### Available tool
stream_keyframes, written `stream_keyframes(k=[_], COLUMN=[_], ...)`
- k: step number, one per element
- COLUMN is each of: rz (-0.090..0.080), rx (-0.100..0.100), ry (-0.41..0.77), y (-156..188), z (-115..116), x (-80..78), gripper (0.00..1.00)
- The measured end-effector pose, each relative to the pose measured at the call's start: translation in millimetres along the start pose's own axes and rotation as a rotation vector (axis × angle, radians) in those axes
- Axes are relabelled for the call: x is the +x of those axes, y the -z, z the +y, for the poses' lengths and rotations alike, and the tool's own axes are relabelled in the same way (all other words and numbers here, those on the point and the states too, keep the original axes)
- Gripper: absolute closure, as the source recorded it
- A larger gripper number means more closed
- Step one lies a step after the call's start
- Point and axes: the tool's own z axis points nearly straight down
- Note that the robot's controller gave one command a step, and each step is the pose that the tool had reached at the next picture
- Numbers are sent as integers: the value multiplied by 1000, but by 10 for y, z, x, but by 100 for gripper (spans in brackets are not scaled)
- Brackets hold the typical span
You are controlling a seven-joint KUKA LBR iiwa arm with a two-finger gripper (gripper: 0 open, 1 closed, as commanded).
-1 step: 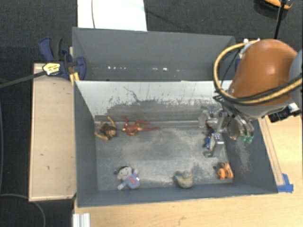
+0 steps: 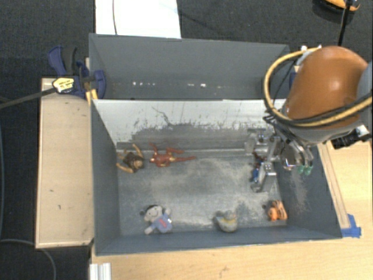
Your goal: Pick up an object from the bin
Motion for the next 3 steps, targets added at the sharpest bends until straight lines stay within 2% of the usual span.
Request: stream_keyframes(k=[1,2,3], rz=[1,-5,9], rx=[-2,3,-1], ry=[2,-123,-386], y=[-51,-361,-404], z=[-434,-738,-726], x=[-22,58,231], gripper=[0,0,0])
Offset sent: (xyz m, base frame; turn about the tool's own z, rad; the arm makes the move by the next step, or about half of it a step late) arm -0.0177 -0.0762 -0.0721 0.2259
